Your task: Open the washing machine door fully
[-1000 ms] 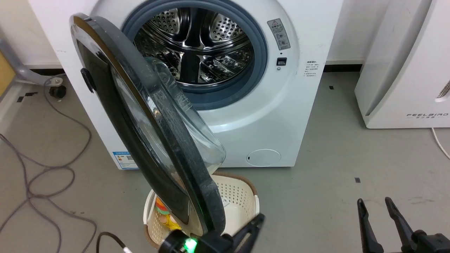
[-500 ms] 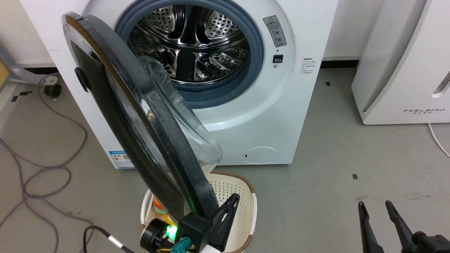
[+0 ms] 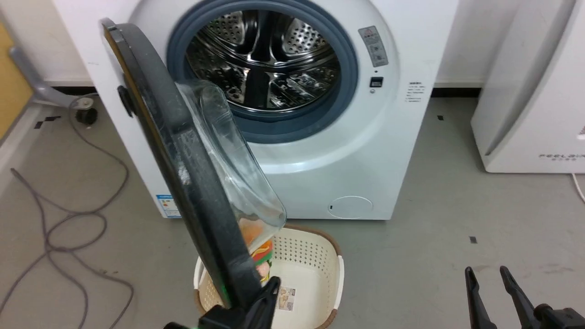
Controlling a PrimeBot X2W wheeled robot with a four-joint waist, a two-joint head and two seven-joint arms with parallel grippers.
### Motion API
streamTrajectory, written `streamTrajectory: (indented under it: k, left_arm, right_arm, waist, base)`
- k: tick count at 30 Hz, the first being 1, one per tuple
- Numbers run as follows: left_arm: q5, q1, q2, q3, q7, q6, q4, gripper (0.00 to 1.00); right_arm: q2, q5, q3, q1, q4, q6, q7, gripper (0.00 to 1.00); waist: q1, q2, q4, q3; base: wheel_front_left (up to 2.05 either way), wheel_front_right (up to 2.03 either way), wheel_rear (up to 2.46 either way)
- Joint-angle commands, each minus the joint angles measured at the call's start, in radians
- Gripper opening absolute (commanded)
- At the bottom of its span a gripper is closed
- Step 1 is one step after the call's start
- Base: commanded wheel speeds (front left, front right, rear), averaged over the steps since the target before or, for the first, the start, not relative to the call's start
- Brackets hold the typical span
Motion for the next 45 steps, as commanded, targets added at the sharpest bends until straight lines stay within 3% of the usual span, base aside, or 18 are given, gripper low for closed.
streamTrajectory:
  k: [1,12,26,37,45]
  left_arm:
    - [-0.006,0.020,0.015,0.027,-0.001,0.021,-0.019,0.00]
    - [-0.002,0.065,0.040,0.113,-0.025,0.098,-0.110,0.00]
    - [-0.105,0.060,0.127,0.446,-0.149,0.186,-0.041,0.00]
    - [-0.239,-0.043,0.189,0.639,-0.245,0.153,0.192,0.00]
    - [-0.287,-0.125,0.217,0.696,-0.296,0.112,0.378,0.00]
  right_arm:
    - [0.004,0.008,-0.002,-0.012,0.002,0.001,-0.004,1.00]
    - [0.004,-0.019,-0.012,-0.020,0.006,0.001,-0.002,1.00]
    - [0.004,-0.069,-0.010,-0.027,-0.052,0.001,0.016,1.00]
    - [0.004,-0.099,-0.013,-0.035,-0.115,0.001,0.033,1.00]
    - [0.004,-0.105,-0.017,-0.043,-0.146,0.001,0.047,1.00]
  waist:
    - [0.0000,0.0000,0.019,-0.002]
    - [0.0000,0.0000,0.105,-0.003]
    - [0.0000,0.0000,0.137,0.007]
    - [0.0000,0.0000,0.124,0.032]
    - [0.0000,0.0000,0.117,0.050]
  base:
    - [0.00,0.00,0.00]
    - [0.00,0.00,0.00]
    - [0.00,0.00,0.00]
    - [0.00,0.00,0.00]
    - [0.00,0.00,0.00]
